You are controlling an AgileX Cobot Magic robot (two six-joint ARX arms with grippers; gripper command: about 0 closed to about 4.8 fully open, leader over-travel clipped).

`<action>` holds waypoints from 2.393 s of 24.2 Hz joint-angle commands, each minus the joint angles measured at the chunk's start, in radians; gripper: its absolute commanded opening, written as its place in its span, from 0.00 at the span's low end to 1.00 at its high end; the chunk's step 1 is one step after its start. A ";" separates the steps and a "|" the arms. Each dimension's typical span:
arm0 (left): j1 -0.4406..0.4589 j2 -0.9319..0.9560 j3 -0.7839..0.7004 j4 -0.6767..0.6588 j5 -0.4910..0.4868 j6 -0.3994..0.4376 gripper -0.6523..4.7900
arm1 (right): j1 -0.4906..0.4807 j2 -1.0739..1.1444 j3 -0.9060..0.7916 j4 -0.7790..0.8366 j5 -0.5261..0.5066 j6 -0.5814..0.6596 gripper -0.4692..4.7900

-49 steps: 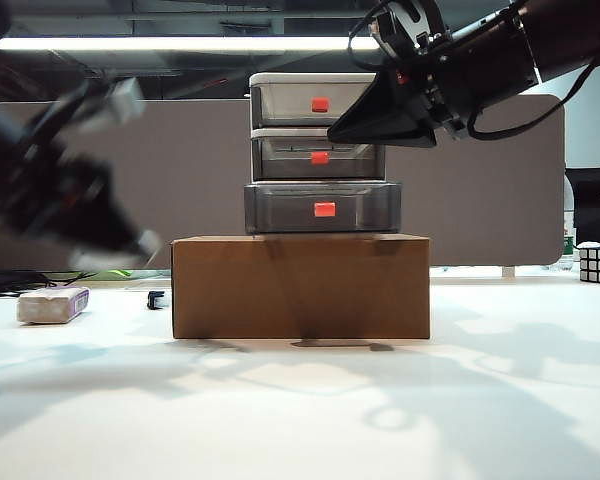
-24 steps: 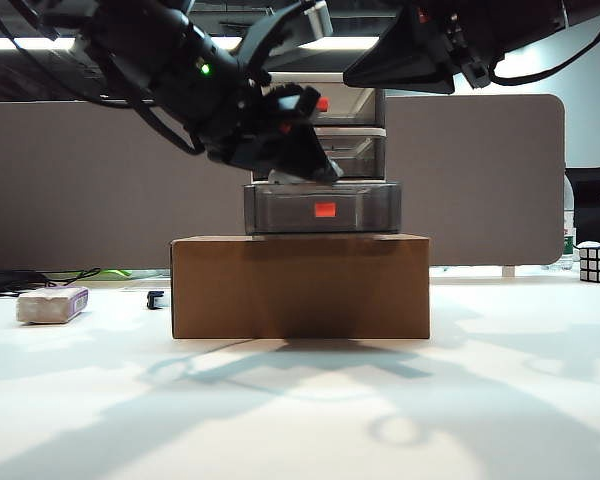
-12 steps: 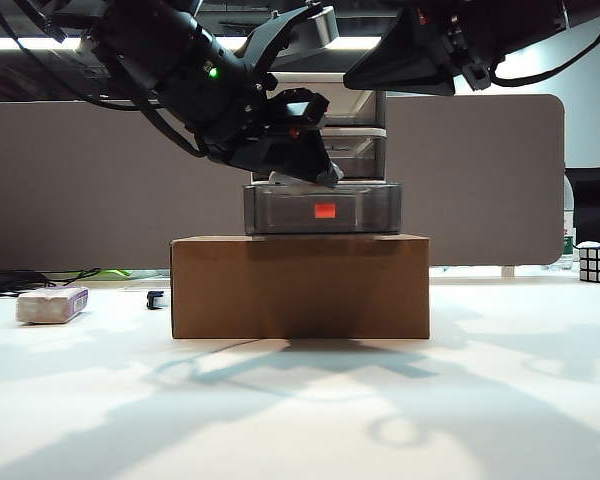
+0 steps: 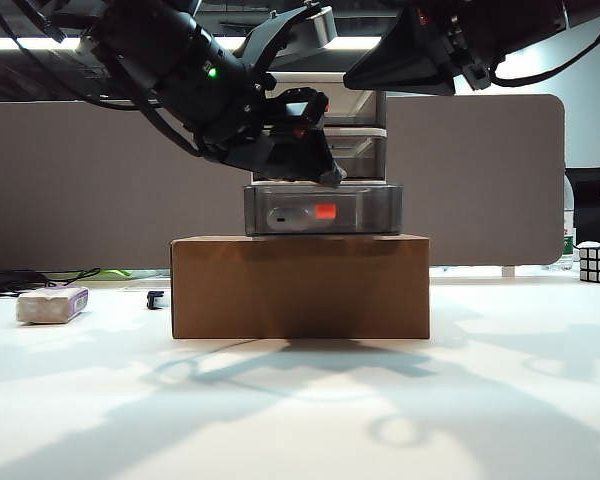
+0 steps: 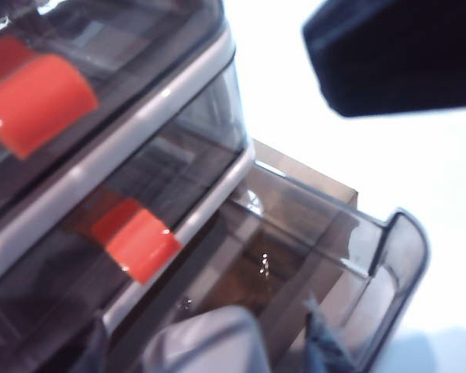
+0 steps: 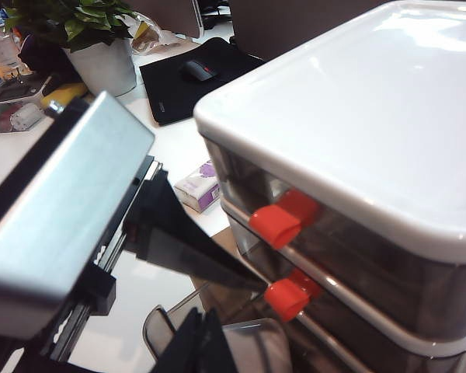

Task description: Open the third layer of the drawer on the table, pick up the earphone case on the table and put it in, and finally close the drawer.

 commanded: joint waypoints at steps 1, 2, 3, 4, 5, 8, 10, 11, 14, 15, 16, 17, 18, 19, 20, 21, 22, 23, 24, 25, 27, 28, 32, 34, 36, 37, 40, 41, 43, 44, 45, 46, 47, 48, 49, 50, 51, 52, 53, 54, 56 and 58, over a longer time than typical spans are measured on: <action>-0.002 -0.011 0.001 -0.011 -0.006 0.004 0.69 | 0.000 -0.005 0.006 0.010 -0.002 -0.003 0.08; -0.002 -0.026 0.001 -0.022 -0.013 0.004 0.69 | 0.000 -0.005 0.006 0.010 -0.001 -0.003 0.08; -0.003 -0.061 0.001 -0.045 -0.011 0.000 0.66 | 0.000 -0.005 0.006 0.011 -0.002 -0.003 0.08; -0.010 -0.123 0.001 -0.097 0.005 -0.015 0.57 | 0.000 -0.005 0.006 0.015 -0.002 -0.004 0.08; -0.010 -0.156 0.001 -0.127 0.023 -0.024 0.51 | 0.000 -0.005 0.006 0.022 -0.002 -0.004 0.08; -0.010 -0.239 0.001 -0.237 0.143 -0.030 0.24 | 0.000 -0.005 0.007 0.045 -0.002 -0.004 0.08; -0.006 -0.254 0.000 -0.339 0.215 0.000 0.11 | 0.000 -0.005 0.007 0.073 -0.001 -0.003 0.08; -0.006 -0.248 -0.002 -0.362 0.213 0.014 0.11 | 0.000 -0.005 0.007 0.081 -0.001 -0.003 0.08; -0.006 -0.209 -0.003 -0.401 0.220 0.037 0.11 | 0.001 -0.005 0.007 0.097 -0.001 -0.002 0.08; -0.007 -0.187 -0.003 -0.399 0.224 0.036 0.11 | 0.001 -0.005 0.007 0.097 -0.001 -0.002 0.08; -0.007 -0.170 -0.003 -0.393 0.223 0.036 0.11 | 0.001 -0.005 0.007 0.096 -0.001 -0.002 0.08; -0.007 -0.147 -0.003 -0.381 0.218 0.036 0.11 | 0.001 -0.005 0.007 0.095 -0.001 0.001 0.08; -0.007 -0.131 -0.003 -0.368 0.209 0.036 0.11 | 0.001 -0.005 0.007 0.092 -0.001 0.001 0.08; -0.007 -0.115 -0.003 -0.351 0.201 0.036 0.11 | 0.001 -0.005 0.007 0.089 -0.001 0.001 0.08; -0.007 -0.098 -0.003 -0.328 0.184 0.036 0.11 | 0.001 -0.005 0.007 0.084 -0.001 0.001 0.08; -0.007 -0.086 -0.003 -0.309 0.166 0.035 0.11 | 0.001 -0.005 0.007 0.080 -0.001 0.001 0.08; -0.007 -0.075 -0.003 -0.289 0.144 0.035 0.11 | 0.001 -0.005 0.007 0.076 -0.001 0.001 0.08; -0.007 -0.069 -0.003 -0.274 0.130 0.035 0.11 | 0.001 -0.005 0.007 0.069 -0.001 0.001 0.08; -0.007 -0.061 -0.003 -0.253 0.115 0.035 0.11 | 0.001 -0.005 0.007 0.063 -0.001 0.001 0.08; -0.007 -0.060 -0.003 -0.241 0.105 0.035 0.11 | 0.001 -0.005 0.006 0.056 -0.001 0.001 0.08; -0.007 -0.055 -0.003 -0.210 0.077 0.035 0.11 | 0.001 -0.005 0.006 0.042 -0.001 0.000 0.08; -0.007 -0.054 -0.003 -0.199 0.068 0.035 0.11 | 0.001 -0.005 0.006 0.037 -0.001 0.000 0.08; -0.007 -0.047 -0.003 -0.111 -0.015 0.035 0.11 | 0.001 -0.005 0.006 0.021 0.016 -0.027 0.08; -0.007 -0.037 -0.003 -0.077 -0.035 0.035 0.11 | 0.001 -0.005 0.006 0.020 0.018 -0.030 0.08; -0.006 -0.015 -0.003 -0.029 -0.038 0.044 0.11 | 0.001 -0.005 0.006 0.017 0.018 -0.031 0.08; -0.006 -0.011 -0.003 -0.020 -0.040 0.047 0.11 | 0.001 -0.005 0.006 0.015 0.018 -0.031 0.08; -0.006 0.006 -0.003 0.016 -0.077 0.063 0.11 | 0.001 -0.005 0.006 0.001 0.018 -0.050 0.08; -0.006 0.014 -0.003 0.040 -0.098 0.064 0.11 | 0.000 -0.005 0.006 -0.005 0.018 -0.053 0.08; -0.006 0.021 -0.003 0.076 -0.122 0.065 0.11 | 0.000 -0.005 0.006 -0.012 0.018 -0.053 0.08; -0.006 0.022 -0.003 0.089 -0.129 0.065 0.11 | 0.000 -0.005 0.006 -0.014 0.018 -0.053 0.08; -0.005 0.026 -0.003 0.104 -0.132 0.064 0.11 | 0.000 -0.005 0.006 -0.019 0.018 -0.053 0.08; -0.003 0.026 -0.003 0.109 -0.132 0.064 0.11 | 0.000 -0.005 0.006 -0.024 0.018 -0.055 0.08; 0.001 0.026 -0.003 0.110 -0.131 0.064 0.11 | 0.000 -0.005 0.006 -0.027 0.018 -0.056 0.08; 0.001 0.026 -0.003 0.108 -0.137 0.064 0.11 | 0.000 -0.006 0.006 -0.028 0.018 -0.056 0.08; 0.001 0.026 -0.003 0.105 -0.146 0.063 0.11 | 0.000 -0.009 0.006 -0.029 0.018 -0.056 0.08; 0.001 0.026 -0.003 0.101 -0.146 0.064 0.11 | 0.000 -0.013 0.006 -0.028 0.019 -0.060 0.08; 0.001 0.026 -0.003 0.098 -0.146 0.064 0.11 | 0.000 -0.023 0.006 -0.028 0.025 -0.077 0.08; 0.001 0.023 -0.003 0.091 -0.146 0.064 0.11 | 0.000 -0.033 0.006 -0.028 0.035 -0.089 0.08; 0.000 0.014 -0.003 0.079 -0.146 0.065 0.11 | 0.000 -0.048 0.006 -0.029 0.046 -0.102 0.08; -0.001 0.000 -0.004 0.066 -0.146 0.067 0.11 | 0.000 -0.070 0.006 -0.032 0.065 -0.108 0.08; -0.006 -0.050 -0.007 0.021 -0.146 0.065 0.11 | 0.000 -0.116 0.006 -0.054 0.110 -0.116 0.08; -0.039 -0.227 -0.058 -0.079 -0.153 0.084 0.11 | 0.000 -0.259 0.006 -0.224 0.213 -0.212 0.08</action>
